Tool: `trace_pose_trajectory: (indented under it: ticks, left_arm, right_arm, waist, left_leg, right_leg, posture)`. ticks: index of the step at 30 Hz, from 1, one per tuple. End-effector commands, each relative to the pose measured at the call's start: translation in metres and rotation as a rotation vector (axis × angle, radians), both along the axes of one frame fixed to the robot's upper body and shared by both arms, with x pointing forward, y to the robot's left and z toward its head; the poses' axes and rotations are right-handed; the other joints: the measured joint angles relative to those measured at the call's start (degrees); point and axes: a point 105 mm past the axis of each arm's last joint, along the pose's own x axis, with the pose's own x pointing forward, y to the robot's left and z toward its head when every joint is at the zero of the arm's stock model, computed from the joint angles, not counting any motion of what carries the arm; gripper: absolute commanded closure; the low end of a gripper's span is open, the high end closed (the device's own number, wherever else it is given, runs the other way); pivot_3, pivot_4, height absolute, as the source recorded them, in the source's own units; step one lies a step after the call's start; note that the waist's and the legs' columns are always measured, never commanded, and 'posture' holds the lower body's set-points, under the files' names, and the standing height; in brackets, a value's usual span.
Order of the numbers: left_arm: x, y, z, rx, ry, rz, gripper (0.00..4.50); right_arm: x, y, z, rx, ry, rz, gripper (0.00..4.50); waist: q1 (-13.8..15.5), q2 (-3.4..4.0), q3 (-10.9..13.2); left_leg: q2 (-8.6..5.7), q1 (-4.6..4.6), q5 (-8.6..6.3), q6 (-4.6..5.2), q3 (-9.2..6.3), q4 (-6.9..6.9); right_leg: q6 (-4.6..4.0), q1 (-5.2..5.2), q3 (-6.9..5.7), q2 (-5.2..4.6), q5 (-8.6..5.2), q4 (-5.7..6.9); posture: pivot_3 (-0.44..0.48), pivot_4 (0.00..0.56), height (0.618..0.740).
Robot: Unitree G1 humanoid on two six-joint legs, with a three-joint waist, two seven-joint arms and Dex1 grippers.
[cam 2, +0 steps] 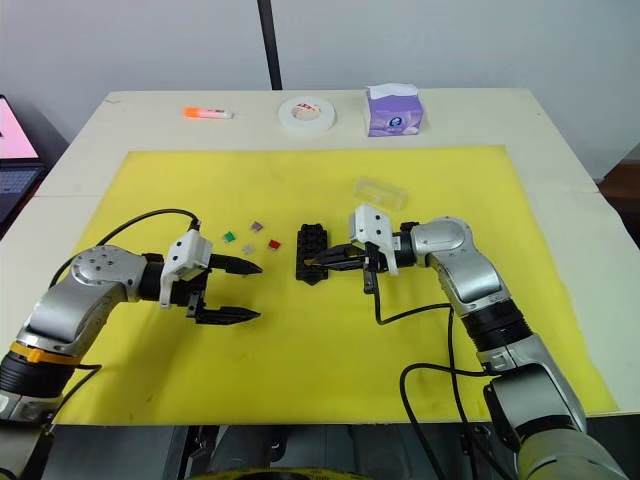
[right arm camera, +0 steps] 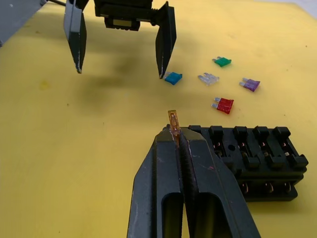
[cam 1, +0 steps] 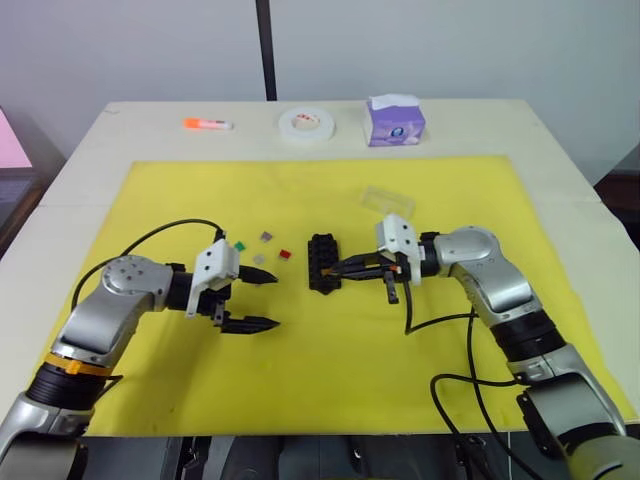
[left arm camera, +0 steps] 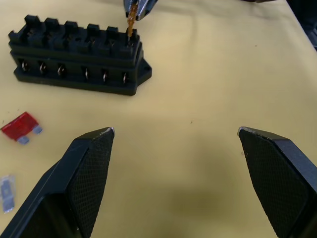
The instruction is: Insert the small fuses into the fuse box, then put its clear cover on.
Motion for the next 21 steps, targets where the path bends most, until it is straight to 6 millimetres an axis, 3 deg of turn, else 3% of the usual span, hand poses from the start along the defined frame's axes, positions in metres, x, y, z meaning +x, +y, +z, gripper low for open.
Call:
trace_pose_trajectory:
  ticks: [1,21]
  left_arm:
    - [0.001,0.0,0.008,-0.008,-0.04,-0.005,0.3]
    - [0.0,-0.017,0.024,-0.013,-0.055,-0.01,0.3]
  right_arm:
    - [0.0,0.003,0.006,0.022,-0.034,0.001,4.5]
    - [-0.004,0.001,-0.004,0.005,0.014,-0.004,4.5]
  waist:
    - [0.0,0.0,0.0]
    - [0.0,0.0,0.0]
  left_leg:
    - [0.0,0.0,0.0,0.0,0.0,0.0]
    - [-0.01,0.04,0.0,0.0,-0.01,0.07]
  right_leg:
    - [0.0,0.0,0.0,0.0,0.0,0.0]
    - [0.0,0.01,0.0,0.0,0.0,0.18]
  posture:
    - [0.0,0.15,0.74]
    - [0.0,0.15,0.74]
